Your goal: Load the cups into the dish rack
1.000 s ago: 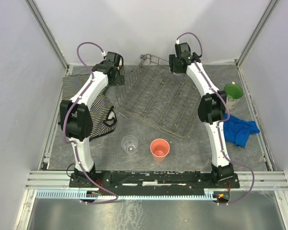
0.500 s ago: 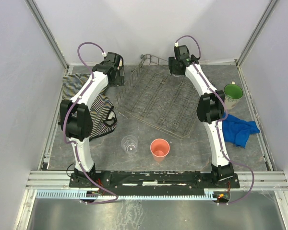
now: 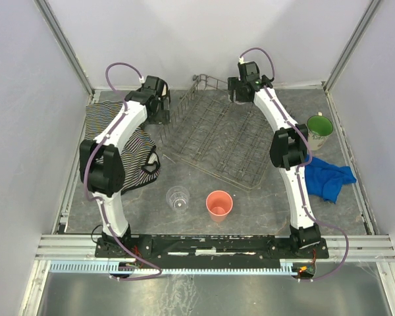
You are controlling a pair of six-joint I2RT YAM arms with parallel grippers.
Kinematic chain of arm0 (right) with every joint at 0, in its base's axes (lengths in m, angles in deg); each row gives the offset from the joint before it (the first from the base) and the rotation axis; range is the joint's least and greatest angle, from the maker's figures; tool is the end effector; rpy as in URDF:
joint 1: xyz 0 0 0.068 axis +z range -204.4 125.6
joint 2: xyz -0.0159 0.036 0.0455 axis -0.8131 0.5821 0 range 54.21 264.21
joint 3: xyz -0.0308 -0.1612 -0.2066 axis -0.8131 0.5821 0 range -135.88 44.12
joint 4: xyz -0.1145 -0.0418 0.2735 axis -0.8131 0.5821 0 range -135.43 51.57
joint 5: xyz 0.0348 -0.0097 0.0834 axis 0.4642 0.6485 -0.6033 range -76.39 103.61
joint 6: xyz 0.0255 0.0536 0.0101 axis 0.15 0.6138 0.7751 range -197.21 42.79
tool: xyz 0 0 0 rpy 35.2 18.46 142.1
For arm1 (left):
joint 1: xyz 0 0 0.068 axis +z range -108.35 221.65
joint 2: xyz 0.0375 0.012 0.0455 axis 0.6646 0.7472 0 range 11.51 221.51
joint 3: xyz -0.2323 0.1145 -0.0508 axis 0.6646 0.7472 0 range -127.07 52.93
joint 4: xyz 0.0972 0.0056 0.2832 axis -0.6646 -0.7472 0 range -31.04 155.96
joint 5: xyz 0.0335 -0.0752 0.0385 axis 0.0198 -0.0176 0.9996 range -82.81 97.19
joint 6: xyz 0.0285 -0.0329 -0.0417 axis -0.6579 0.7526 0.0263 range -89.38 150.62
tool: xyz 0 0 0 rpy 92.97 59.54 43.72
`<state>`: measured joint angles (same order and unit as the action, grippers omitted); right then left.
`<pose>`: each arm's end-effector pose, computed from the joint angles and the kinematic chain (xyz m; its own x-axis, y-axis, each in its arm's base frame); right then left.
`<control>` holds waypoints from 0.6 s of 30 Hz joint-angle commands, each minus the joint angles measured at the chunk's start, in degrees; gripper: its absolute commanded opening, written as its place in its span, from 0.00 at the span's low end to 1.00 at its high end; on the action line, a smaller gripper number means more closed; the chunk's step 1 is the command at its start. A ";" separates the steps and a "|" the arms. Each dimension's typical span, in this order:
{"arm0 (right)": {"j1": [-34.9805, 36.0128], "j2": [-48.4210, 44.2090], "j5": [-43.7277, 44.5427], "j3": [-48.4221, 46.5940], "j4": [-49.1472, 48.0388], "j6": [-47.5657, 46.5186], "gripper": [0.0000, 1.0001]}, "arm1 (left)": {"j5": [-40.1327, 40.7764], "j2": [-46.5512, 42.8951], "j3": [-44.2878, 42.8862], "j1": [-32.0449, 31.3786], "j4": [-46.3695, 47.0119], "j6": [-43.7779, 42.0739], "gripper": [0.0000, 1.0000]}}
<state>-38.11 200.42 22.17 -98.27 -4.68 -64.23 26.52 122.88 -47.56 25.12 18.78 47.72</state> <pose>0.5820 0.1631 0.2131 -0.6960 0.0280 -0.7175 -0.0199 0.9981 0.0582 0.4506 -0.1185 0.2573 -0.8071 -0.0499 -0.5883 -0.1431 0.9832 0.1129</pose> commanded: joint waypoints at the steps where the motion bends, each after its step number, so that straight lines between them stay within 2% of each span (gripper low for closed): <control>1: 0.32 -2.04 -0.74 0.58 -3.28 -0.67 0.92 | 0.20 -9.17 2.64 -0.23 -2.29 4.32 0.95; 7: 0.31 -8.44 -0.78 6.52 -4.92 -0.78 0.93 | -1.43 -18.38 8.07 -2.42 -7.27 8.92 0.94; 14: 0.28 -16.96 -1.49 14.00 -4.70 0.87 0.94 | -0.98 -24.23 14.05 -13.20 -15.37 15.16 0.90; 18: 0.29 -22.76 -2.16 19.96 -5.03 1.18 0.94 | -1.61 -29.05 18.88 -17.19 -17.86 20.04 0.85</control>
<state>-38.00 186.56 20.99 -81.52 -7.37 -63.78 25.62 98.60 -32.30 10.41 6.04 60.31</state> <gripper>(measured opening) 0.943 0.870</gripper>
